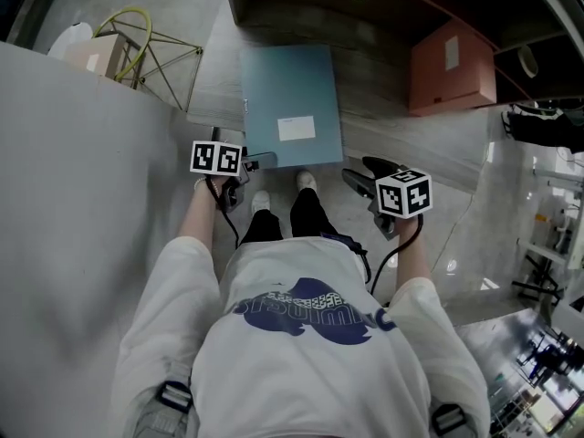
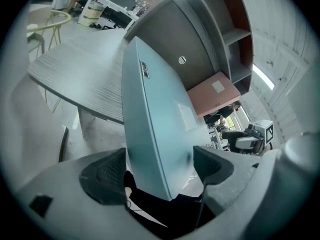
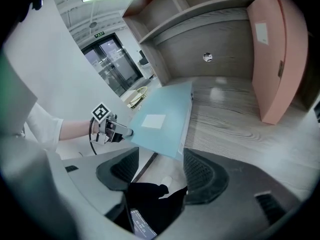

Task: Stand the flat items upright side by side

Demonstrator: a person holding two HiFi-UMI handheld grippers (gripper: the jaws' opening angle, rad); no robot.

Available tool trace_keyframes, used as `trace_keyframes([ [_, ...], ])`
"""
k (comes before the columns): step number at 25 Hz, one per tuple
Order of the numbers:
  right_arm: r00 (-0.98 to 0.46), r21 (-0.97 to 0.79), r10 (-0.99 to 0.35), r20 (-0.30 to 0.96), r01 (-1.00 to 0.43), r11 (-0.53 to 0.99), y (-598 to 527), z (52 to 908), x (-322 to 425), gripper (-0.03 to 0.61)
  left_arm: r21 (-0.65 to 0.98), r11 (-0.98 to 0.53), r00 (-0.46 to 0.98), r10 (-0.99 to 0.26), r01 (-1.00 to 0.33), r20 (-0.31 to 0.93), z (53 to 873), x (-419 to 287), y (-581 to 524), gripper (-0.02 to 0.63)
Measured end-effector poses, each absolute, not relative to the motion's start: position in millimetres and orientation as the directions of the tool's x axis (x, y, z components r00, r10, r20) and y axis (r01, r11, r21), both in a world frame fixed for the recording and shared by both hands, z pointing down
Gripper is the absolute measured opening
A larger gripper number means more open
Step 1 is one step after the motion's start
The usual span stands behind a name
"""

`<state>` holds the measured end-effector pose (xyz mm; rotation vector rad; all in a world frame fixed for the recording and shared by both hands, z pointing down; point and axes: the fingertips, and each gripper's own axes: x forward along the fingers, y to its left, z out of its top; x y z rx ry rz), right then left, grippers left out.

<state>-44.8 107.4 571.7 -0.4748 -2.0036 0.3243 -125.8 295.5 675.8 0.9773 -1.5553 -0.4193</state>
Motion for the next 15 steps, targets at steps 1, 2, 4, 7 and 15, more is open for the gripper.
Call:
trace_keyframes([
  [1, -0.406, -0.424, 0.468, 0.785, 0.198, 0.884, 106, 573, -46, 0.276, 0.736, 0.583, 0.045, -0.773, -0.344, 0.633, 678, -125, 294, 0.402],
  [2, -0.398, -0.428, 0.474, 0.785, 0.205, 0.88, 105, 574, -48, 0.278, 0.738, 0.581, 0.049, -0.774, -0.342, 0.632, 680, -125, 292, 0.402],
  [4, -0.387, -0.438, 0.487, 0.783, 0.214, 0.873, 106, 577, -51, 0.278, 0.747, 0.574, 0.061, -0.778, -0.337, 0.625, 682, -125, 292, 0.402],
  [7, -0.375, -0.455, 0.504, 0.778, 0.217, 0.864, 106, 581, -55, 0.282, 0.749, 0.571, 0.079, -0.775, -0.338, 0.626, 683, -127, 292, 0.402],
  [15, -0.347, -0.494, 0.525, 0.777, 0.181, 0.85, 98, 606, -66, 0.295, 0.738, 0.583, 0.101, -0.757, -0.34, 0.645, 684, -128, 293, 0.399],
])
